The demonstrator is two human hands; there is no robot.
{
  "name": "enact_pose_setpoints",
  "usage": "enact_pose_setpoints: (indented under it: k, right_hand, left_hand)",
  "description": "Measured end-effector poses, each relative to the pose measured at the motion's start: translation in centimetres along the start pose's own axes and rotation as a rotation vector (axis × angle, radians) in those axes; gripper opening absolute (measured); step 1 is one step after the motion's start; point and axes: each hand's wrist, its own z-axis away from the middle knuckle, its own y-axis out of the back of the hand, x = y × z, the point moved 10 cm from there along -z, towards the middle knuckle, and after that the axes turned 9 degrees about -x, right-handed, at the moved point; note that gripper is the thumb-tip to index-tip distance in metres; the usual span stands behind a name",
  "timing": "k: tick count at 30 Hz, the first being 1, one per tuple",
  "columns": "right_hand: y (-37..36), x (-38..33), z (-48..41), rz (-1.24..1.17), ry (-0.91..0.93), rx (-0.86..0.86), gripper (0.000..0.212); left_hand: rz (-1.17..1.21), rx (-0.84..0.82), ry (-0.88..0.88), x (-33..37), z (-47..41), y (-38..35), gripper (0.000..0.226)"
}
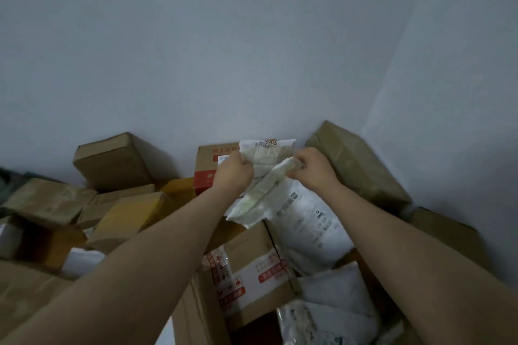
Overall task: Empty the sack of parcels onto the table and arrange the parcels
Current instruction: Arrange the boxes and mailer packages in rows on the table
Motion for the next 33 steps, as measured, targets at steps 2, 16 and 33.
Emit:
enact_pose_setpoints:
  k: [2, 16, 33]
  right_hand:
    - [2.9, -2.2, 1.2, -0.087, 0.006, 0.06, 0.029]
    - [12.9, -12.3, 10.5, -0.355, -0.011, 0.045, 0.016]
    - [3.4, 11.8, 8.7, 0.115, -0.56, -0.231, 0.081]
  left_hand:
    - [0.084, 0.046, -0.023, 1.7, 1.7, 2.6, 0.024]
    - [0.113, -0.268, 0.002, 9.4, 11.6, 7.6, 0.033]
    - [0.001, -0.498, 0.211, 3.7, 6.7, -10.4, 0.019]
